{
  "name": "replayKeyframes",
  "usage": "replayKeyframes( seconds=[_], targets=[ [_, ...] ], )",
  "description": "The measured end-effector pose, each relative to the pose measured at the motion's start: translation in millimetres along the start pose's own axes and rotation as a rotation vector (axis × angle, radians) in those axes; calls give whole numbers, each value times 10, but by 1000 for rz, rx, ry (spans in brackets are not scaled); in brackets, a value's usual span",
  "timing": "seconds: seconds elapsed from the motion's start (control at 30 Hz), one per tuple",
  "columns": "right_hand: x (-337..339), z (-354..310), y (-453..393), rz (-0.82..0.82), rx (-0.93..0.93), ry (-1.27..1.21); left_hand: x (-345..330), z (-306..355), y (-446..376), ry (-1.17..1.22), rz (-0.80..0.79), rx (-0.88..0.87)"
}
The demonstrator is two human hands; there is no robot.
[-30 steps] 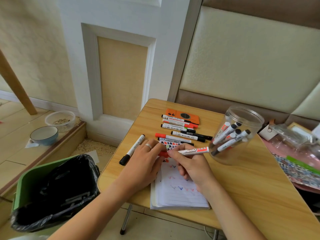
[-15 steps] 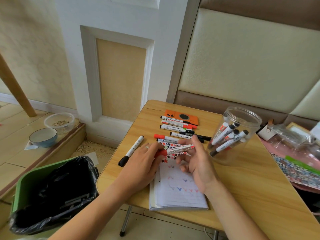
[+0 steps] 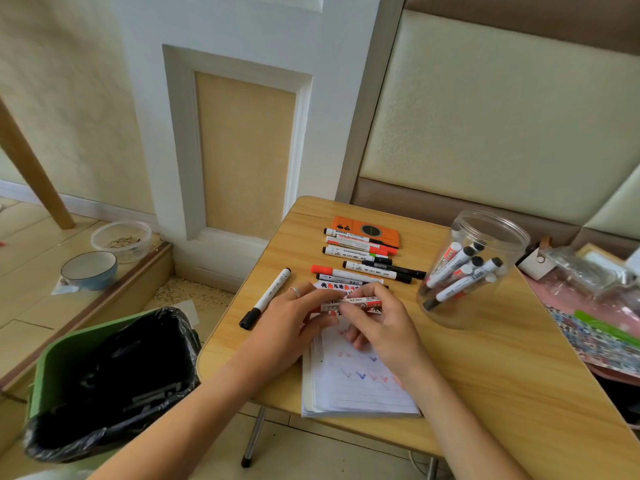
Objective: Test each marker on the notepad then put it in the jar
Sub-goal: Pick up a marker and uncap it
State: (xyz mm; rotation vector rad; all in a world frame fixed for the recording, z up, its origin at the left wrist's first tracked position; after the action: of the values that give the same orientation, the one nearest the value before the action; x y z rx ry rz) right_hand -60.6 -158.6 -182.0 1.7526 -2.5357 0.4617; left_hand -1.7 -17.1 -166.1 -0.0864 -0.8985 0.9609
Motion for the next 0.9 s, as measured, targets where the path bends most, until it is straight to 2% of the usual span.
replayKeyframes(
  seconds=[0.13, 0.67, 0.8, 0.9],
  targets=[
    [-45, -9, 18, -19, 13, 61, 47, -40, -31, 15, 48, 14],
    [-21, 16, -11, -17, -8, 123, 14, -108, -37, 7, 30, 38],
    [58, -31, -60, 74, -8, -12, -56, -119, -62, -74, 37, 43],
    [284, -188, -121, 216, 105, -8, -160, -200, -63, -198, -24, 128]
  ],
)
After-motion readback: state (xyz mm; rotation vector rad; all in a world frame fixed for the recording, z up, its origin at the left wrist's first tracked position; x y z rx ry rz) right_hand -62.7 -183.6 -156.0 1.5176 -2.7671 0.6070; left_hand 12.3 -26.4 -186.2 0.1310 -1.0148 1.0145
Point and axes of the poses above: each hand's wrist, its own y-axis away from the middle knuckle, its own x-axis out of the back of the hand, z = x × y, the point moved 9 cm from there along -y, towards the middle knuckle, and after that the axes turned 9 degrees about x, right-handed, at the moved point
